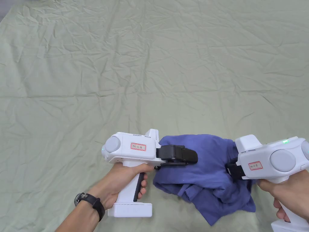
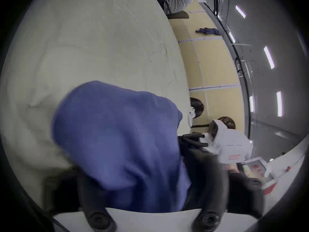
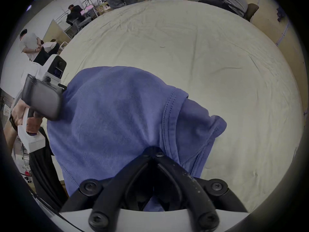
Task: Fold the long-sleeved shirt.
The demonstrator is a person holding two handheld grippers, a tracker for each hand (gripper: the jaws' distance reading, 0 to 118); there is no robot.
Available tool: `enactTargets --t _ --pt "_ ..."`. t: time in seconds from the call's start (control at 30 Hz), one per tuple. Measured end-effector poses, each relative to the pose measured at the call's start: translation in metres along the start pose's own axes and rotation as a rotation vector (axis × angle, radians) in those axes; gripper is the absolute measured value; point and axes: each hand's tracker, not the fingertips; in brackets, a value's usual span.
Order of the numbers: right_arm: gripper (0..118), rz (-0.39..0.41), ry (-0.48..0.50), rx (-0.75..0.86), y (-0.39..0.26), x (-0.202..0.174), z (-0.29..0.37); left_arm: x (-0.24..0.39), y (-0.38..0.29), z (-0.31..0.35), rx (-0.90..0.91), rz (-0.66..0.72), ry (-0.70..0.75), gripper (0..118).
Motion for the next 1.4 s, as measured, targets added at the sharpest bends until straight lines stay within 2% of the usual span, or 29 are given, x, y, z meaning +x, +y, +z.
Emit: enactTargets --t 0.03,0.07,0.13,0.3,0.43,0.53,0.7,1.07,1.27,1.4 --pt "1 -0.002 -0.001 0.001 0.000 0.000 0.000 0.003 -0.003 -0.001 0.005 -0.028 0.071 45" --pt "1 -0.002 -0.001 0.003 0.000 0.000 0.000 0.001 -0.005 -0.004 -0.001 -0.035 0.100 25" --pt "1 -0.001 -0.004 0.006 -0.001 -0.001 0.001 -0.003 -0.009 -0.003 0.025 0.048 0.002 25" --pt "1 0.002 -0.011 0.019 -0.003 -0.003 0.001 -0.006 -0.016 -0.001 0.051 0.077 0.017 23" --pt "1 0.008 -0.022 0.044 -0.007 -0.006 0.007 0.006 -0.017 0.005 0.063 0.034 0.075 22" --pt "1 0.018 -0.060 0.184 -0.013 -0.019 0.039 0.014 -0.020 0.011 0.067 0.010 0.101 22" --pt "1 0.025 -0.078 0.310 -0.030 -0.040 0.086 0.021 -0.028 0.023 0.083 0.002 0.132 22" --pt "1 0.034 -0.073 0.390 -0.039 -0.069 0.105 0.008 -0.034 0.061 0.111 0.004 0.169 22" --pt "1 0.101 -0.019 0.432 -0.020 -0.111 0.101 -0.019 -0.034 0.130 0.151 0.014 0.244 22" --pt "1 0.196 0.060 0.435 0.001 -0.158 0.092 -0.049 -0.036 0.183 0.181 0.040 0.288 21"
